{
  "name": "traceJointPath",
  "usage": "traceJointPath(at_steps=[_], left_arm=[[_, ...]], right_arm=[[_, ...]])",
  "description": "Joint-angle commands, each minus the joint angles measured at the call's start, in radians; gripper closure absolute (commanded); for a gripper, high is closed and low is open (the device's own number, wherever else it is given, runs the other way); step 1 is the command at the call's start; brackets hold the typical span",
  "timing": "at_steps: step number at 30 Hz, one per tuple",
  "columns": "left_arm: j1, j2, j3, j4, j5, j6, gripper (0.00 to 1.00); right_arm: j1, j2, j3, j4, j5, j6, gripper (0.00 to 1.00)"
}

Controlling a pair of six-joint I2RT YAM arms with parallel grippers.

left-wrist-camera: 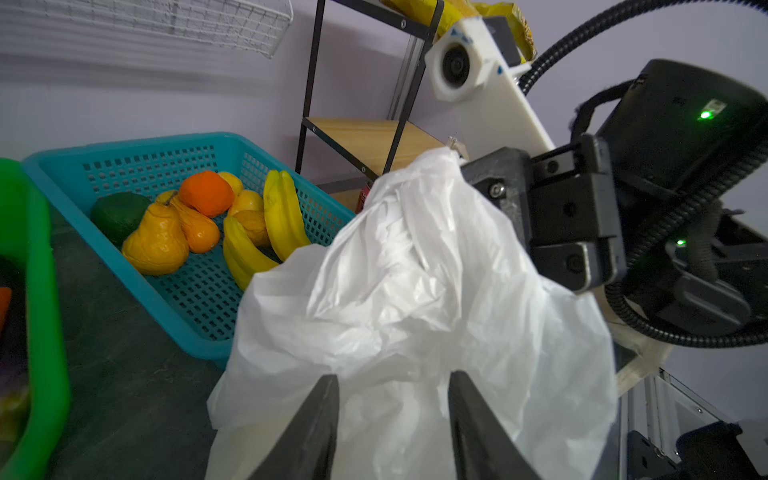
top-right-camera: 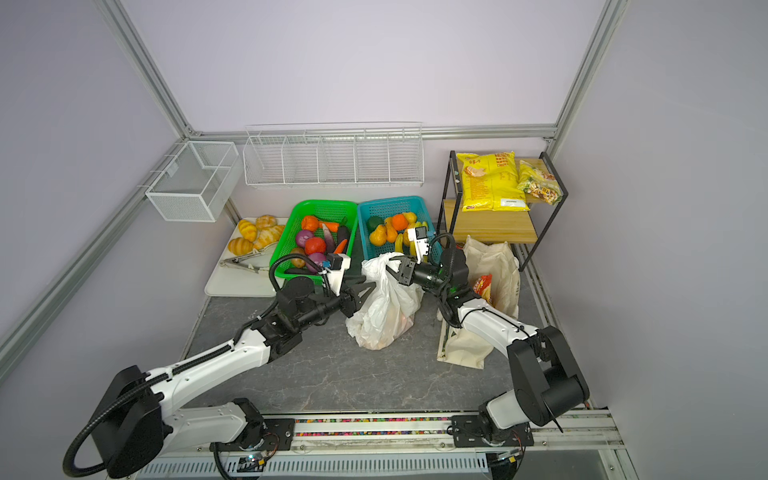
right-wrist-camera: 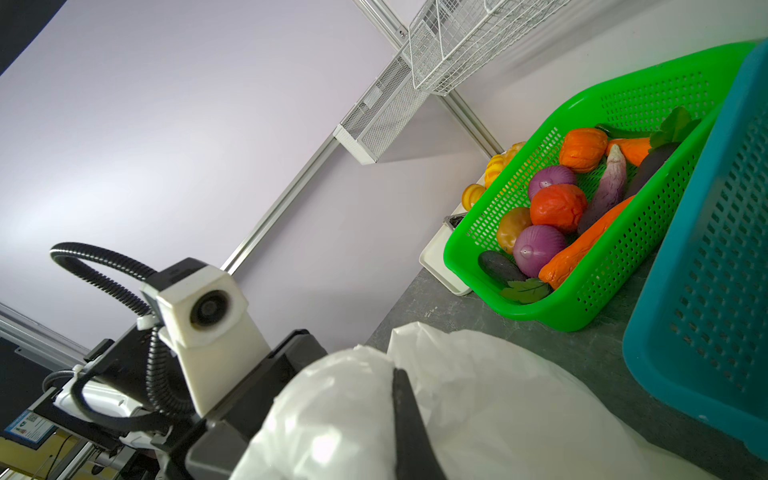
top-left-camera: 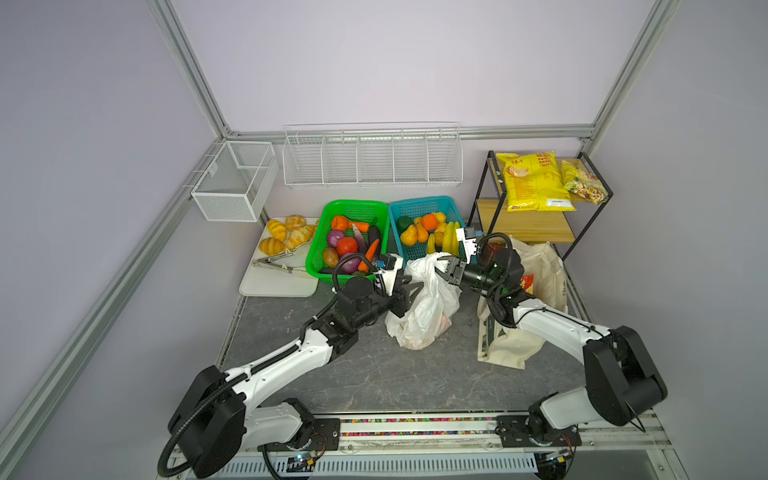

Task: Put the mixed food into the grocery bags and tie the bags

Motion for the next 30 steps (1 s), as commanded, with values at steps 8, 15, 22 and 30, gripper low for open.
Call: traceJointPath(at_steps=[8, 15, 22, 30], left_arm=[[0.165, 0.044, 0.149, -0.126, 0.291, -0.295, 0.59], [0.171, 0.091, 0.194, -0.133, 0.35, -0.391, 0.55], [0.171, 0.13, 0.219, -0.119, 0.389, -0.424, 0.53], [0.171, 0.174, 0.25, -0.108, 0.407, -0.434, 0.49]], right_arm=[[-0.005, -0.012, 0.025, -0.041, -0.013, -0.052, 0.93], [0.0, -0.017, 0.044, -0.077, -0.007, -0.076, 0.93], [0.007, -0.017, 0.046, -0.083, -0.007, -0.08, 0.93], [0.01, -0.028, 0.047, -0.108, -0.004, -0.101, 0.93]])
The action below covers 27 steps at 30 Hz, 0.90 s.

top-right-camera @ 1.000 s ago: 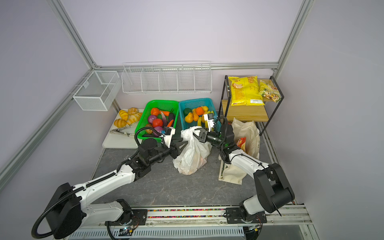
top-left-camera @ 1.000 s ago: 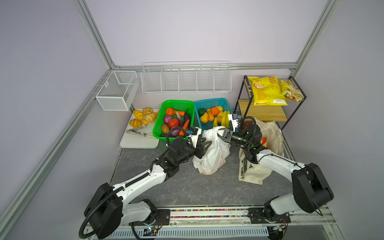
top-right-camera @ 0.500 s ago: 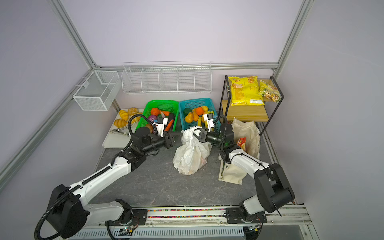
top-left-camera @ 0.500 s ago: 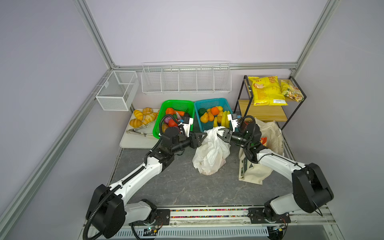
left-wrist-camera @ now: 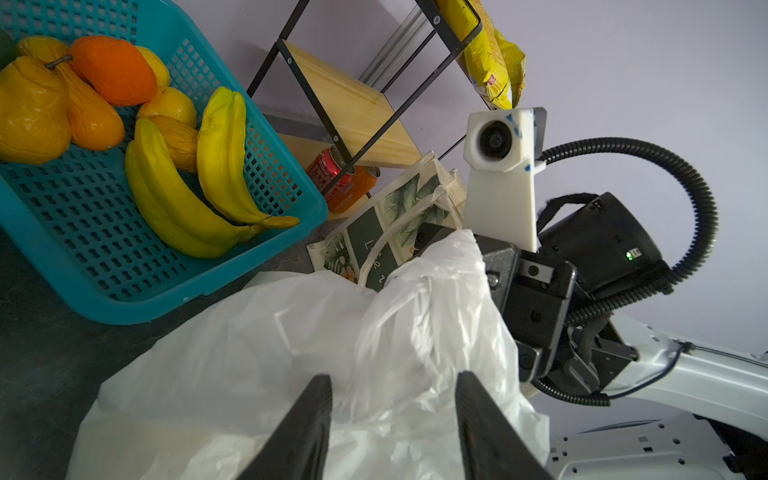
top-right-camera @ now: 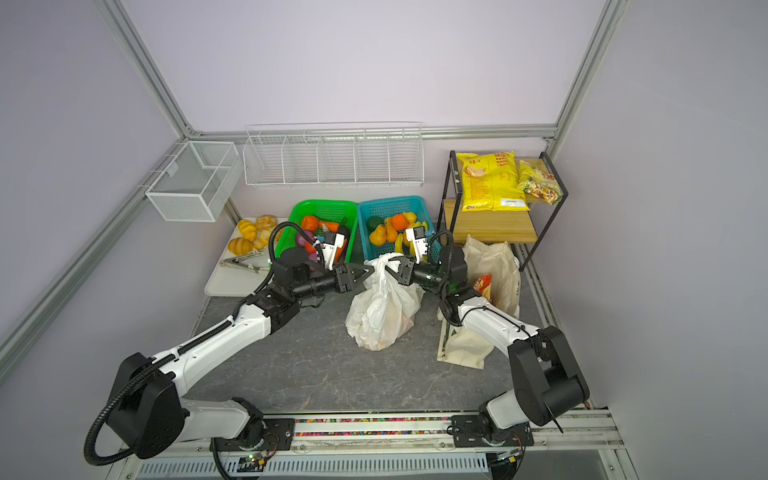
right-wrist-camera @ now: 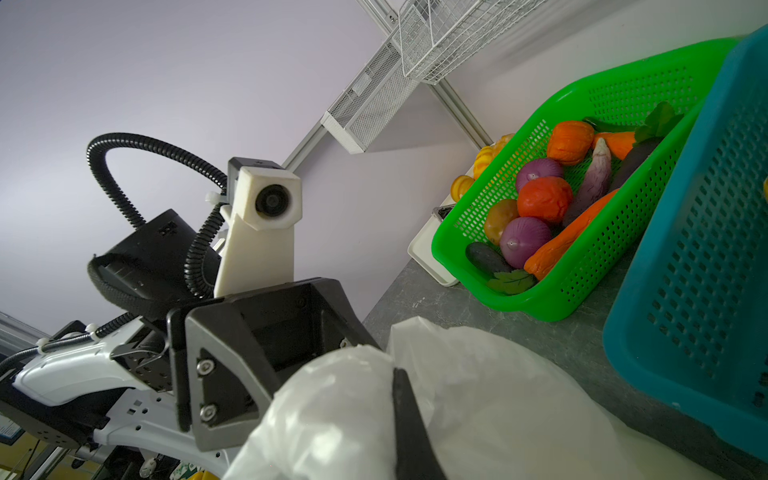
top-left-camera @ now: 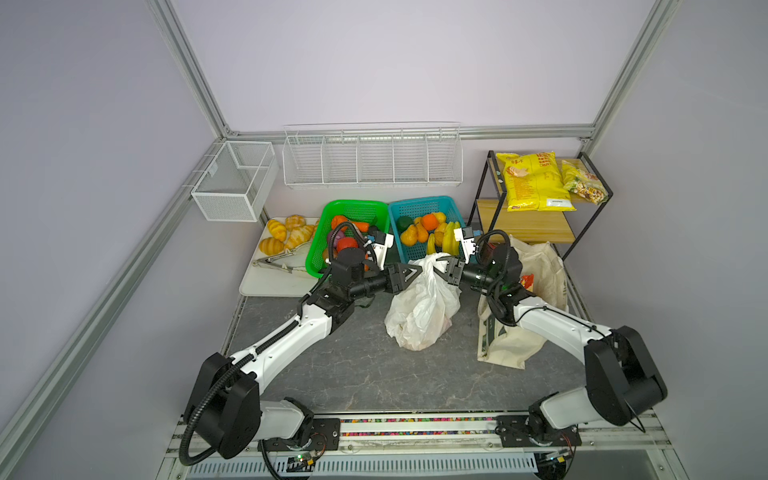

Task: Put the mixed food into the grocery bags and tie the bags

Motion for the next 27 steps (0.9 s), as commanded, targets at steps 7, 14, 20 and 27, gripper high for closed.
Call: traceJointPath(at_steps=[7, 14, 20, 27], left_arm=[[0.003, 0.033, 0.047, 0.09, 0.068, -0.053, 0.58], [0.004, 0.036, 0.038, 0.094, 0.084, -0.046, 0.71], [0.004, 0.033, 0.017, 0.078, 0.077, -0.021, 0.68], [0.003, 0.037, 0.023, 0.095, 0.075, -0.024, 0.74]], right_arm=[[0.01, -0.025, 0.021, -0.011, -0.001, -0.026, 0.93], [0.01, -0.027, 0.051, -0.017, 0.003, -0.032, 0.93], [0.01, -0.029, 0.058, -0.022, 0.002, -0.034, 0.93], [0.015, -0.029, 0.055, -0.024, 0.001, -0.037, 0.93]])
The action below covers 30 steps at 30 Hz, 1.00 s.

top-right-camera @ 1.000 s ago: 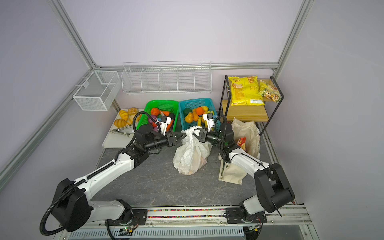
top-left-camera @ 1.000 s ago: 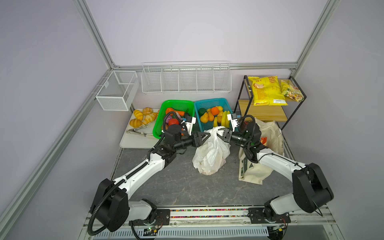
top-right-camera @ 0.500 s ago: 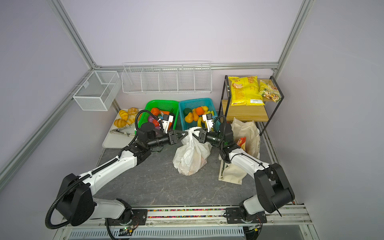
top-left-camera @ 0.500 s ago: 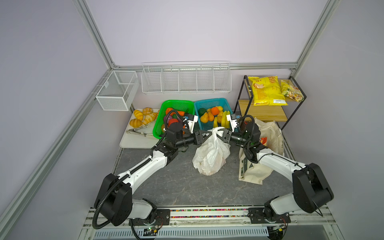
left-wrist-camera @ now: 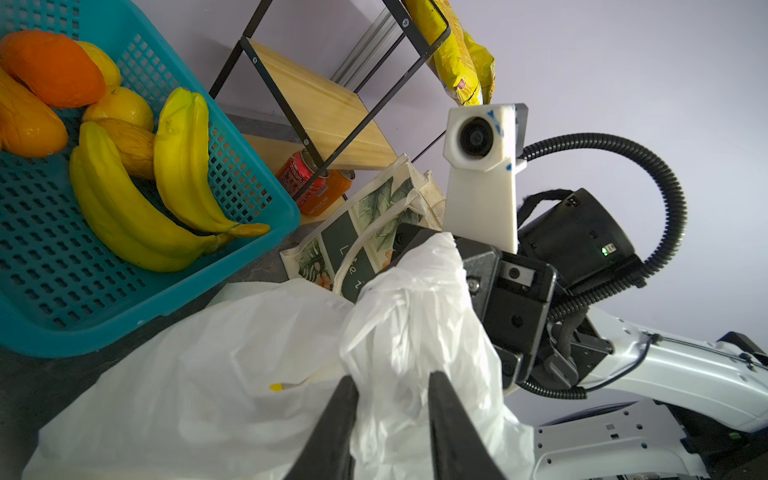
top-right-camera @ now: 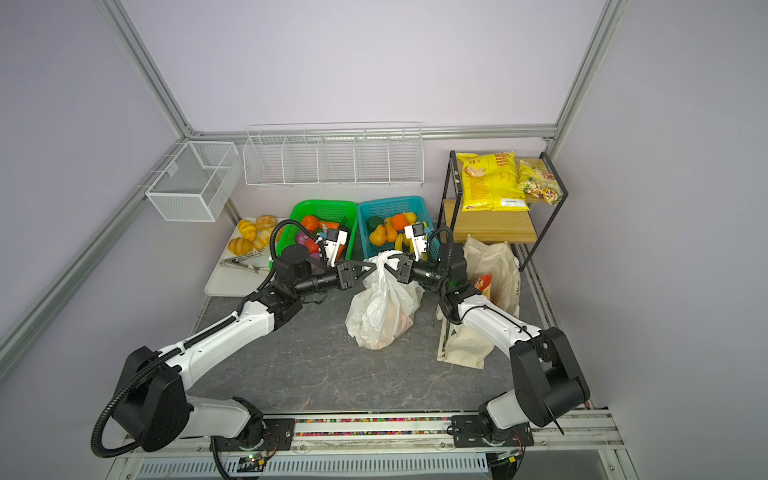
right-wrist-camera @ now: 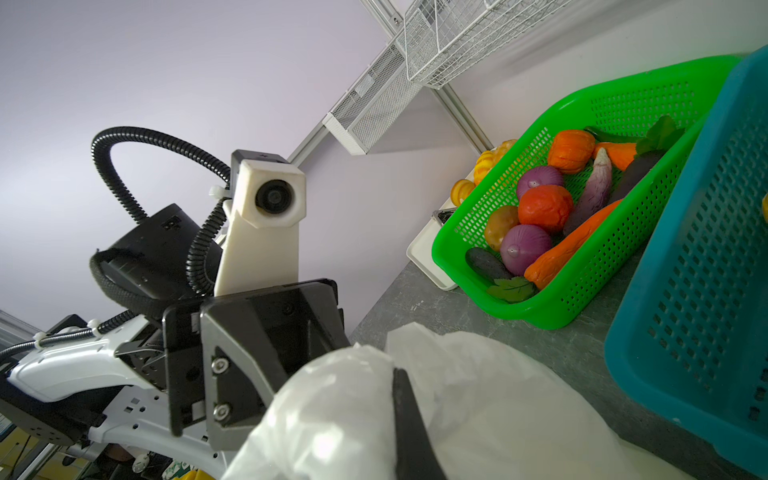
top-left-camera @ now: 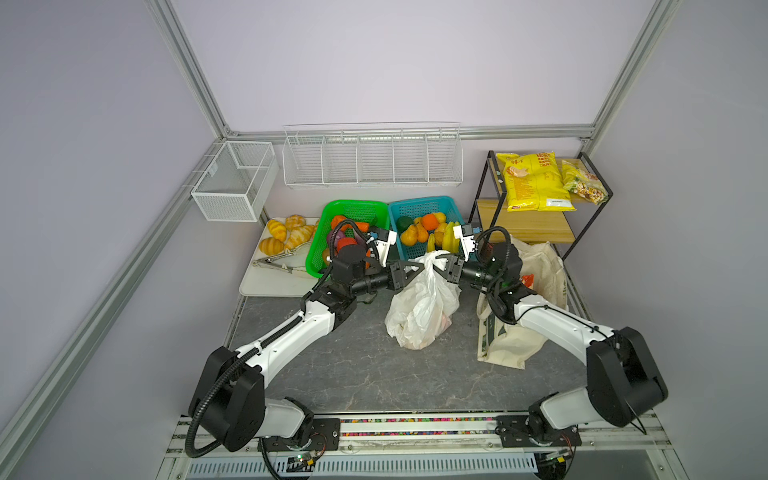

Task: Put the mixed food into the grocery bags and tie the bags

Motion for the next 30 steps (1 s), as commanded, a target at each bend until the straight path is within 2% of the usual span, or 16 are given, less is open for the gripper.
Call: traceJointPath(at_steps=[1, 4, 8, 10, 11, 15, 20, 30], left_arm=[[0.003, 0.006, 0.009, 0.028, 0.012, 0.01, 0.77], [0.003, 0.008, 0.011, 0.025, 0.01, 0.015, 0.84], [0.003, 0.003, 0.003, 0.029, 0.002, 0.024, 1.0], [0.004, 0.001, -0.007, 0.028, -0.008, 0.031, 1.0], [0.006, 0.001, -0.01, 0.03, -0.011, 0.032, 1.0], [0.007, 0.017, -0.013, 0.053, 0.002, 0.03, 1.0], [0.007, 0.028, -0.015, 0.063, 0.01, 0.037, 1.0], [0.007, 0.039, -0.017, 0.087, 0.022, 0.032, 1.0]], right_arm=[[0.011, -0.024, 0.02, 0.012, -0.004, -0.014, 0.93], [0.011, -0.028, 0.014, 0.009, -0.001, -0.016, 0.93], [0.011, -0.031, 0.015, -0.009, 0.005, -0.039, 0.93], [0.005, -0.041, 0.014, -0.053, 0.015, -0.075, 0.92], [0.0, -0.048, 0.011, -0.075, 0.021, -0.097, 0.89], [-0.024, -0.081, 0.002, -0.18, 0.043, -0.185, 0.64], [-0.054, -0.151, 0.001, -0.337, 0.098, -0.294, 0.45], [-0.111, -0.372, -0.036, -0.649, 0.265, -0.474, 0.3]])
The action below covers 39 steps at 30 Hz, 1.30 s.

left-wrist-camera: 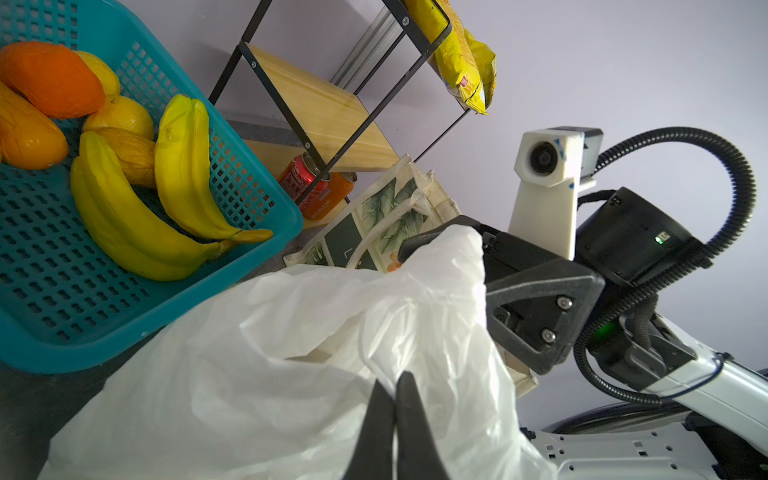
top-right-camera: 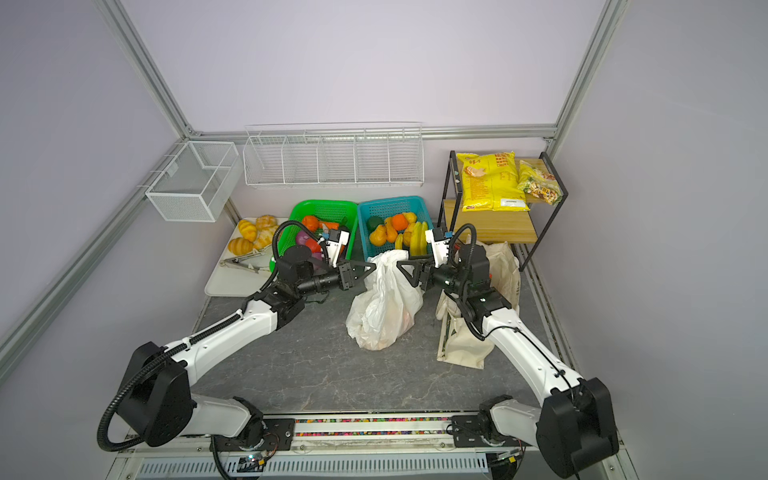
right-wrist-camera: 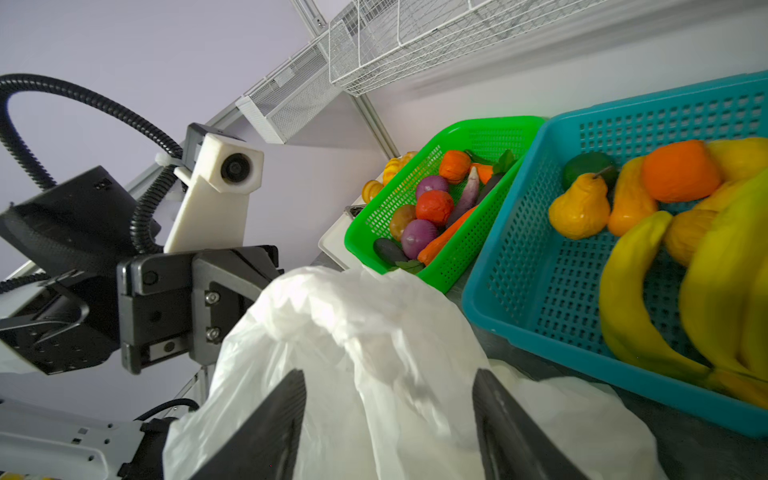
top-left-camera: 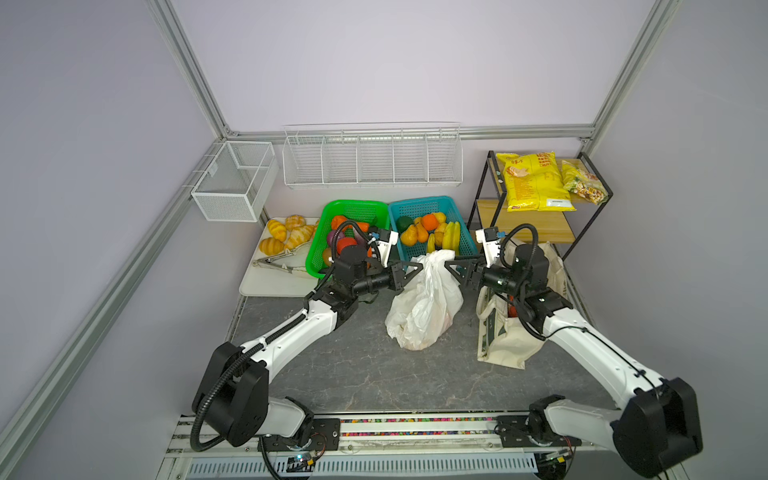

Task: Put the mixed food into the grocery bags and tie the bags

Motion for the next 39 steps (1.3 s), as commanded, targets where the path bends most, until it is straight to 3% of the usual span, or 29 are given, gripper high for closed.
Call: traceJointPath(at_steps=[1, 4, 10, 17, 34, 39], left_arm=[[0.006, 0.009, -0.011, 0.041, 0.018, 0.008, 1.0], [0.006, 0.006, -0.012, 0.04, 0.02, 0.011, 1.0], [0.005, 0.005, -0.013, 0.047, 0.028, 0.008, 1.0], [0.005, 0.002, -0.018, 0.048, 0.027, 0.012, 1.0], [0.005, 0.003, -0.024, 0.065, 0.034, 0.009, 1.0], [0.005, 0.004, -0.024, 0.067, 0.04, 0.008, 1.0]], right_arm=[[-0.015, -0.092, -0.017, -0.166, 0.104, -0.111, 0.29], [-0.015, -0.157, -0.029, -0.217, 0.127, -0.159, 0.4], [0.026, -0.078, 0.008, -0.182, -0.018, -0.171, 0.54], [0.033, 0.007, 0.082, -0.126, -0.023, -0.164, 0.58], [0.033, 0.077, 0.158, -0.123, -0.005, -0.215, 0.72], [0.033, 0.073, 0.161, -0.128, 0.009, -0.224, 0.72]])
